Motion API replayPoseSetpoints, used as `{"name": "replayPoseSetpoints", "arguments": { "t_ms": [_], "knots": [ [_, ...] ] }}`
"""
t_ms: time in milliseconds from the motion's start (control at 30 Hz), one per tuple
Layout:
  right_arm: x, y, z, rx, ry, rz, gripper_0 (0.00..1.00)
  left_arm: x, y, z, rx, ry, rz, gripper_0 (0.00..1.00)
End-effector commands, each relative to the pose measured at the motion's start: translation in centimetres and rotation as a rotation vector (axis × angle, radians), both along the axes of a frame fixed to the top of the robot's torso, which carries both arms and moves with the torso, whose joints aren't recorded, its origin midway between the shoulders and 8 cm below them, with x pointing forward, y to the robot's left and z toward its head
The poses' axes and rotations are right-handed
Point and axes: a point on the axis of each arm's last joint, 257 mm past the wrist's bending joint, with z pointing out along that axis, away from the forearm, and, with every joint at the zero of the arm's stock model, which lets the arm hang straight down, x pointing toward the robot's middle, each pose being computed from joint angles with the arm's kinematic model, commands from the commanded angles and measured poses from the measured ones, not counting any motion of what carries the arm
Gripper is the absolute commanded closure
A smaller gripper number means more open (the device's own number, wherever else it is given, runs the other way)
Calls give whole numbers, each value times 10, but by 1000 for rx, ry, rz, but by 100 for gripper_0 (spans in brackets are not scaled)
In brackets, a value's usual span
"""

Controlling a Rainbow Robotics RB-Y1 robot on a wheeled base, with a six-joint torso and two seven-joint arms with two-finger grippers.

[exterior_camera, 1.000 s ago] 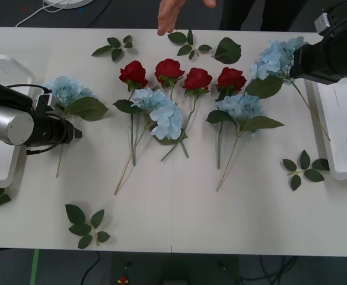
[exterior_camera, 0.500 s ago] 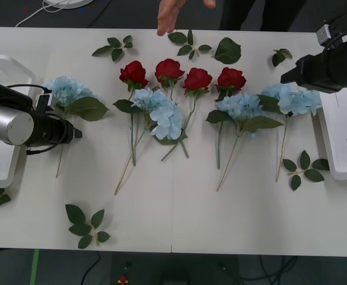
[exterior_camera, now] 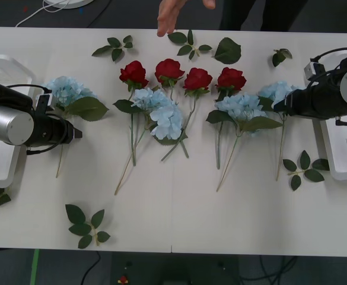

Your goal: Place the red flowers into the right box and the blue flowers into the left box. If a person shows an open palm, hand one flower to the person first, then continue sorting.

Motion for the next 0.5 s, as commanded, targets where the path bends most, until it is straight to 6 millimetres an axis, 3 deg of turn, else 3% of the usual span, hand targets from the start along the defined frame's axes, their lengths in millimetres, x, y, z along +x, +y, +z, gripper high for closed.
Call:
{"name": "replayPoseSetpoints", "arguments": {
  "t_ms": [33,167,500],
  "knots": [
    [-24,-13,-5,-3,-36,31,0,0,26,6,80,-11,-31,0],
    [-37,-12,-13,27,-56,29,0,0,26,6,80,-11,-31,0],
    [-21,-14,-38,90,-79,-60,0,0,26,6,80,-11,-31,0]
  ]
}}
